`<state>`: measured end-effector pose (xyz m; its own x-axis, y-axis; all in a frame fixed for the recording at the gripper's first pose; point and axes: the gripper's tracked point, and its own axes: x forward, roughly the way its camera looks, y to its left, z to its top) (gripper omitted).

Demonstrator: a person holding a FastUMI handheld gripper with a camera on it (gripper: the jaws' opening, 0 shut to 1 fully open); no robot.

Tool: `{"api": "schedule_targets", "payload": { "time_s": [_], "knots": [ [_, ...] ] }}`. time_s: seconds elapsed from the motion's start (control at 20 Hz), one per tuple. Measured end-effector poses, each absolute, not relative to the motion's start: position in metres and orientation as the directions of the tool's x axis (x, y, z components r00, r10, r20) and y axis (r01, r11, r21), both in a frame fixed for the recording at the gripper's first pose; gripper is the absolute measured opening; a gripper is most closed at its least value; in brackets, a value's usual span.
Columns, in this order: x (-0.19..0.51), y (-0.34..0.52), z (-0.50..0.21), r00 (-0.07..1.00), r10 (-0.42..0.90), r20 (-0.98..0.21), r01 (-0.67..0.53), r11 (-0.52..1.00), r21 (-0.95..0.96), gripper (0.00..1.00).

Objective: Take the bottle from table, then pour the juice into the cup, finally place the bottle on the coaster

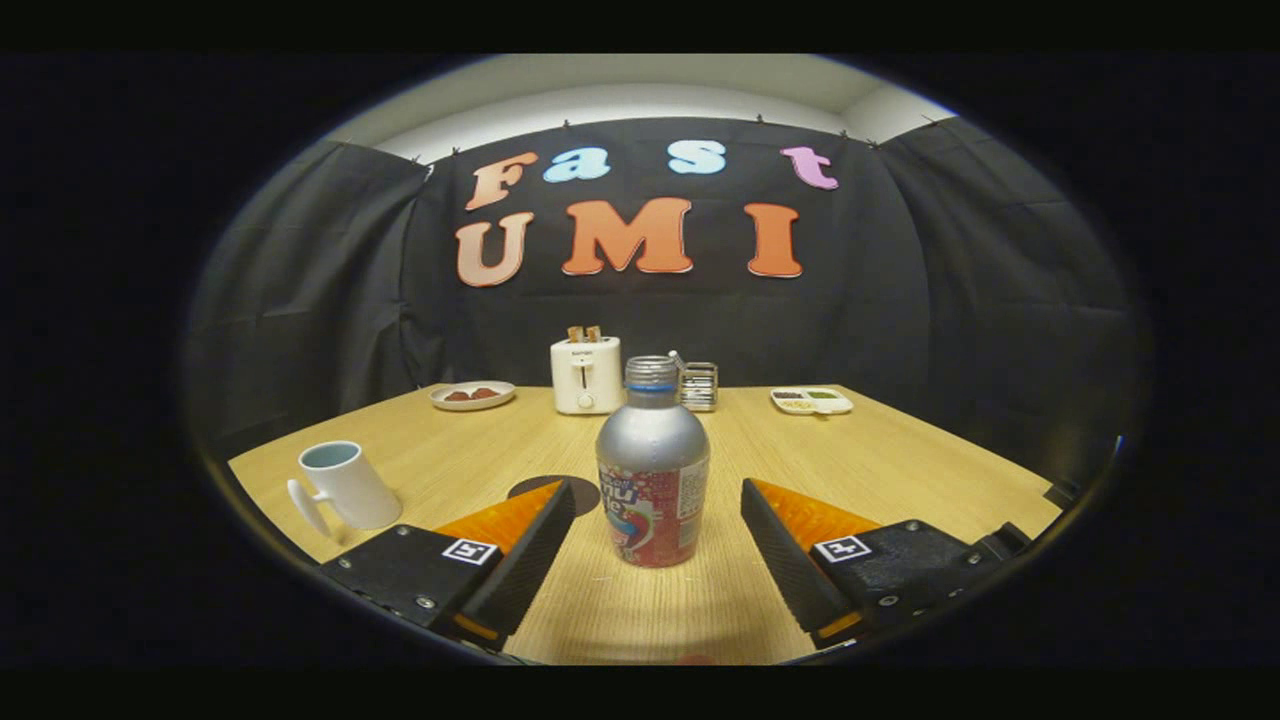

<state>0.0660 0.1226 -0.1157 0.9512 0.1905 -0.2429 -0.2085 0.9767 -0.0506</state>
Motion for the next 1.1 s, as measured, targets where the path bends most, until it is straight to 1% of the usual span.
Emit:
{"api": "schedule_targets", "payload": {
  "time_s": [0.25, 0.55, 0.65, 0.75, 0.8, 0.9, 1.1],
  "knots": [
    [0.084, 0.126, -0.135, 0.946, 0.178, -0.270, -0.191, 0.981, -0.022, 0.99],
    [0.096, 0.136, -0.152, 0.933, 0.190, -0.305, -0.200, 0.980, -0.003, 0.99],
    [0.098, 0.137, -0.156, 0.931, 0.189, -0.312, -0.201, 0.980, -0.005, 0.98],
    [0.100, 0.137, -0.156, 0.932, 0.181, -0.313, -0.194, 0.981, -0.012, 0.92],
    [0.102, 0.135, -0.157, 0.933, 0.174, -0.315, -0.188, 0.982, -0.017, 0.87],
    [0.102, 0.136, -0.157, 0.932, 0.173, -0.318, -0.189, 0.982, -0.019, 0.80],
    [0.101, 0.137, -0.156, 0.929, 0.159, -0.333, -0.176, 0.984, -0.021, 0.77]
  ]
}}
